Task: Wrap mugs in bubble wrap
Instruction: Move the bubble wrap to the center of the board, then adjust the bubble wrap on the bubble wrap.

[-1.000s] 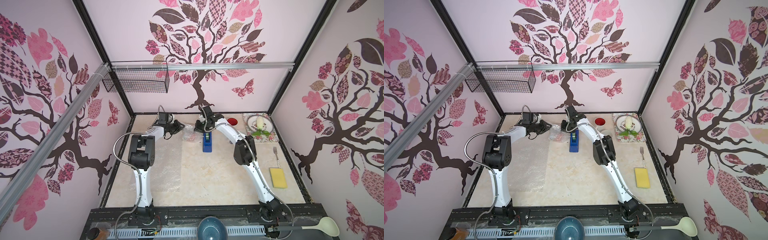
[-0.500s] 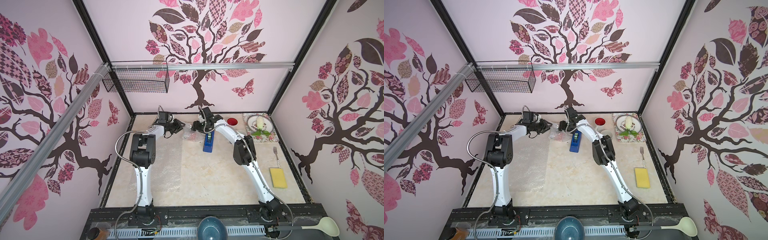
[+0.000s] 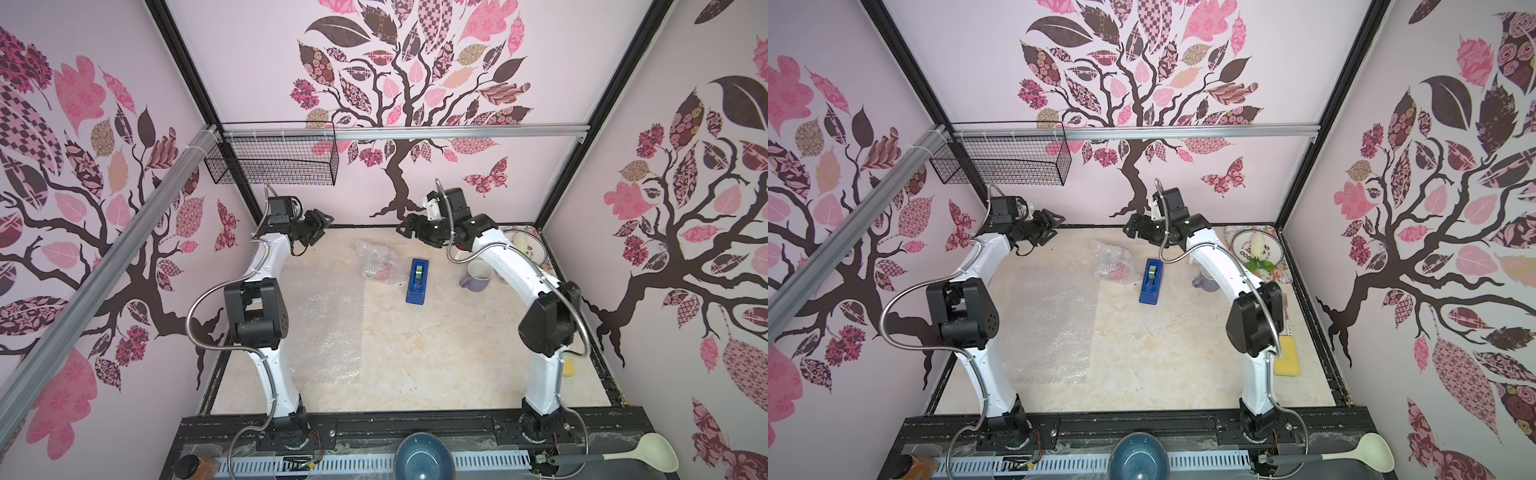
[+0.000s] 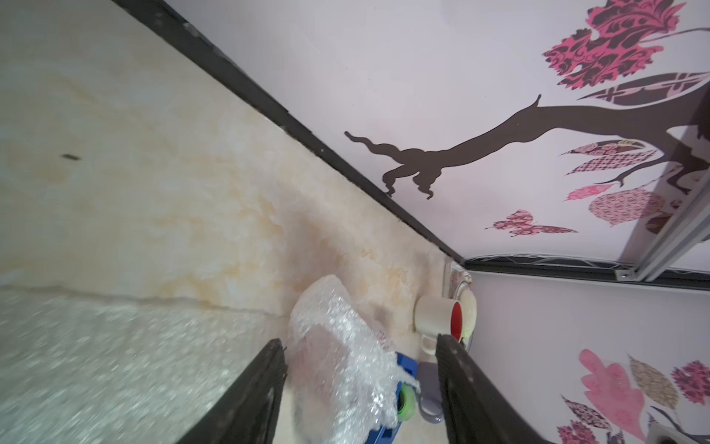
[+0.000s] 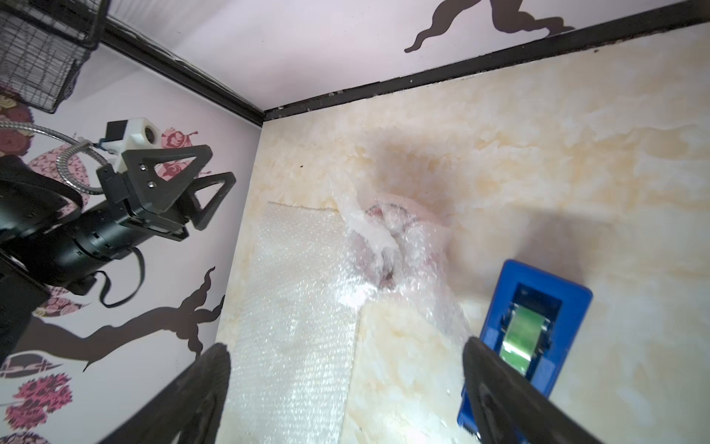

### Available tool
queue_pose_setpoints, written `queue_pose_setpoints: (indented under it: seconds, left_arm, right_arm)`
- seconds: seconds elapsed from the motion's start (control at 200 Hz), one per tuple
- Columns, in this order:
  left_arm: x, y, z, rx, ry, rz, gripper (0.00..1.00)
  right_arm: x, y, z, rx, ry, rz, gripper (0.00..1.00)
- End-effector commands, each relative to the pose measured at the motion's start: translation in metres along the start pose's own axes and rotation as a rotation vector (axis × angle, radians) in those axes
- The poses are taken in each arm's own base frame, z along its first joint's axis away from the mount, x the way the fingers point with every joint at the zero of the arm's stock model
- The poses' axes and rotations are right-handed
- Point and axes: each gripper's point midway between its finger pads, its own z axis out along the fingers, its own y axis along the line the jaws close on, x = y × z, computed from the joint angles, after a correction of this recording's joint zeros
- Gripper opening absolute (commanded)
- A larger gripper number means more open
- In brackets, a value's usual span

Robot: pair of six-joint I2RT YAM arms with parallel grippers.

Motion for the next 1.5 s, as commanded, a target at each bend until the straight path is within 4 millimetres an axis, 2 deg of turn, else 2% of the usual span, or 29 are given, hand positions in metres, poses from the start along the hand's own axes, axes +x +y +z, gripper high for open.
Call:
queue_pose_setpoints:
  seconds: [0.0, 0.08, 0.11, 0.18, 0.28, 0.39, 0.555, 0.65, 0.785, 0.83, 0.885, 0.94, 1.005, 1.1, 1.23, 1.325, 1.495]
  left_arm:
    - [0.070, 0.047, -0.040, -0.269, 0.197, 0.078, 0.61]
    - [0.125, 0.079, -0.056, -0.382, 0.301, 0.116, 0.57]
    - [0.144, 0.083, -0.058, -0.393, 0.325, 0.135, 0.56]
    - [0.189, 0.088, -0.052, -0.379, 0.401, 0.167, 0.56]
    - [0.236, 0.107, -0.041, -0.433, 0.501, 0.200, 0.52]
    - [0.253, 0.121, -0.021, -0.438, 0.522, 0.186, 0.52]
    - [0.263, 0.116, 0.002, -0.439, 0.565, 0.243, 0.54]
    - [0.278, 0.115, 0.008, -0.483, 0.606, 0.315, 0.55]
    - [0.299, 0.135, 0.013, -0.587, 0.655, 0.368, 0.52]
    - [0.301, 0.142, 0.012, -0.627, 0.662, 0.387, 0.44]
    - [0.298, 0.143, 0.011, -0.637, 0.647, 0.397, 0.26]
    - [0.292, 0.133, 0.009, -0.613, 0.617, 0.405, 0.13]
    - [0.283, 0.112, 0.003, -0.568, 0.591, 0.401, 0.00]
    - [0.271, 0.084, -0.009, -0.505, 0.552, 0.391, 0.00]
    - [0.255, 0.064, -0.033, -0.462, 0.512, 0.355, 0.00]
    - [0.242, 0.059, -0.052, -0.437, 0.480, 0.329, 0.00]
    - [0.216, 0.056, -0.092, -0.432, 0.400, 0.293, 0.00]
  right_arm:
    - [0.065, -0.028, -0.018, 0.044, 0.134, 0.034, 0.96]
    - [0.101, -0.043, -0.031, 0.040, 0.166, 0.070, 0.96]
    - [0.112, -0.044, -0.034, 0.022, 0.176, 0.085, 0.96]
    - [0.134, -0.047, -0.036, -0.018, 0.199, 0.115, 0.96]
    - [0.157, -0.059, -0.030, -0.030, 0.232, 0.157, 0.96]
    - [0.168, -0.063, -0.024, -0.058, 0.246, 0.177, 0.96]
    - [0.179, -0.070, -0.016, -0.056, 0.277, 0.176, 0.96]
    - [0.185, -0.075, -0.011, -0.050, 0.304, 0.181, 0.96]
    - [0.188, -0.074, -0.004, -0.067, 0.329, 0.198, 0.96]
    - [0.185, -0.072, -0.002, -0.079, 0.324, 0.204, 0.96]
    - [0.182, -0.068, -0.001, -0.094, 0.316, 0.207, 0.96]
    - [0.178, -0.066, -0.001, -0.102, 0.308, 0.209, 0.96]
    - [0.176, -0.064, 0.000, -0.108, 0.308, 0.210, 0.96]
    - [0.176, -0.060, 0.003, -0.132, 0.313, 0.226, 0.96]
    - [0.184, -0.039, 0.010, -0.199, 0.340, 0.220, 0.96]
    - [0.198, -0.019, 0.018, -0.232, 0.390, 0.193, 0.96]
    - [0.194, -0.015, 0.020, -0.239, 0.361, 0.226, 0.96]
